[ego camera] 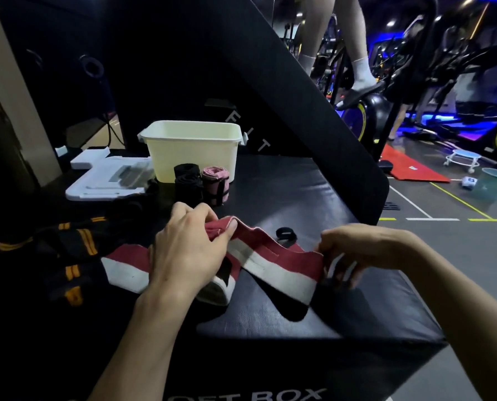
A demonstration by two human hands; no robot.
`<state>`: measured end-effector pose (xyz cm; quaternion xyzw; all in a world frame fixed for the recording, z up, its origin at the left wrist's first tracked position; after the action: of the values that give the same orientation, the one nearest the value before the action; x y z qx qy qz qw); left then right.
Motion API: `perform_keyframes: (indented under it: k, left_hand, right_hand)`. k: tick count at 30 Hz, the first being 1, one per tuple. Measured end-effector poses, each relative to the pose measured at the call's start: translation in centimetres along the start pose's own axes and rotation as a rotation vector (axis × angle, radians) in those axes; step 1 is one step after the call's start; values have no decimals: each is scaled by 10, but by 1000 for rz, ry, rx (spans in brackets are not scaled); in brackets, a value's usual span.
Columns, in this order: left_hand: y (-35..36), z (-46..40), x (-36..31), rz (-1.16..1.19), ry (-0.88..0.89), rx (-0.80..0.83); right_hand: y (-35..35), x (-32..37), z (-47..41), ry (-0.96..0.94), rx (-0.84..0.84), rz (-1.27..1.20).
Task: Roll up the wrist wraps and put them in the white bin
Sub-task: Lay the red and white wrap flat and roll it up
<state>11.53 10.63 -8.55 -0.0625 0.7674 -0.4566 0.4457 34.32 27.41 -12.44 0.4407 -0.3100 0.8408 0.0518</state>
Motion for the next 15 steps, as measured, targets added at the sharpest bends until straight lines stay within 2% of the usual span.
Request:
perform_keyframes:
  k: [4,6,9,11,15]
  left_hand:
    - [-6,-6,3,67,25,-92]
    - [-7,-9,5,117,27,-117]
    - [-6,-13,8,191,46,-104]
    - [-6,-13,6,293,60,-26]
    - [14,-2,-11,440,135,415]
  right_hand:
    - [0,-12,0,19,187,135]
    - [-12,-15,-2,39,170,143]
    - [-56,-3,-14,30,-91,215]
    - [-92,18,-23,0,-312,362]
    - [-138,73,-40,-15,-713,916]
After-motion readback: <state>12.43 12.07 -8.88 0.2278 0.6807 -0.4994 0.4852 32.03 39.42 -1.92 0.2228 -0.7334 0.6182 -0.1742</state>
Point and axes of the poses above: each hand's wrist, its own z-axis away from the middle knuckle, its own y-axis out of the palm, x = y × z, the point moved 6 cm from there along -z, towards the middle knuckle, and after that the axes turned 13 degrees about -y, right-handed, at the moved point
